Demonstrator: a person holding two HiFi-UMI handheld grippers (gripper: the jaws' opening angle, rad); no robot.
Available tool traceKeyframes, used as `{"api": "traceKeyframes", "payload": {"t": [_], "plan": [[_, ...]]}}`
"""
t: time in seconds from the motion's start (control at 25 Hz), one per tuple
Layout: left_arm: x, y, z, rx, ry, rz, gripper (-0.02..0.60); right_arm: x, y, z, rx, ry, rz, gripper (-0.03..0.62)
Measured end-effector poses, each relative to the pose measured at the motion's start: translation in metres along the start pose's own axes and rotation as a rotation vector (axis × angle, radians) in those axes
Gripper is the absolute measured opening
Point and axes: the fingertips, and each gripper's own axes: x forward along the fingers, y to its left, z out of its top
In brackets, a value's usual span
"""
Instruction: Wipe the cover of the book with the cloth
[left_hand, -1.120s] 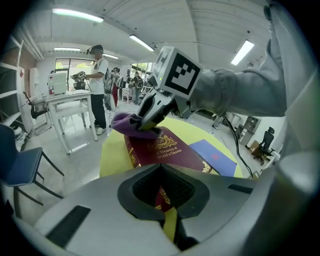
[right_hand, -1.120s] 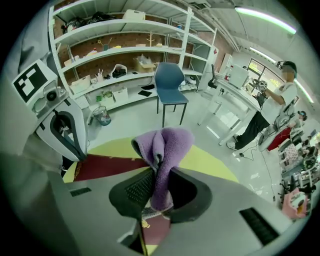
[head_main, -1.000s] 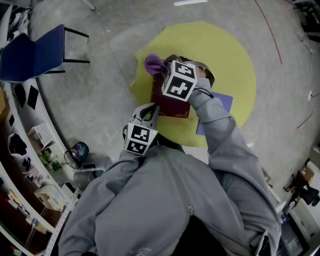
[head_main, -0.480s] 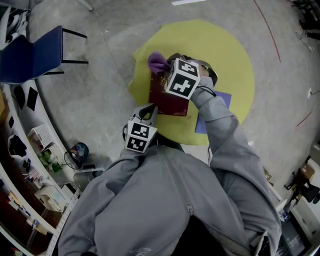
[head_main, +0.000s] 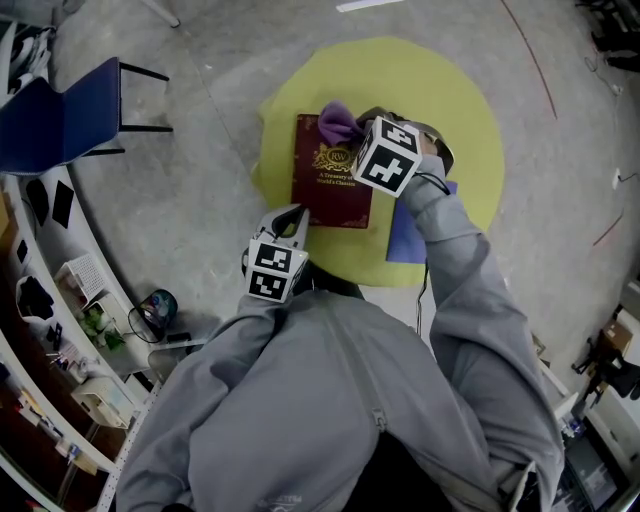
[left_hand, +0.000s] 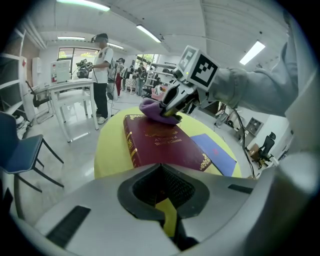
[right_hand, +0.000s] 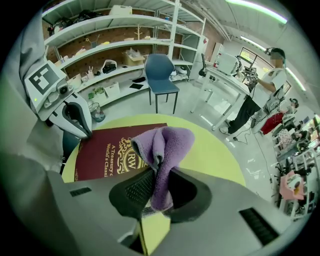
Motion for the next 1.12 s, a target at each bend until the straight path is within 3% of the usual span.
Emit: {"api": "traceKeyframes", "payload": {"t": [1.12], "plan": [[-0.019,-0.011,-0.021,-0.022,0.060,0.003,0.018,-0.020,-0.007,-0.076,0.140,0.131,-0.084,0.091]]}}
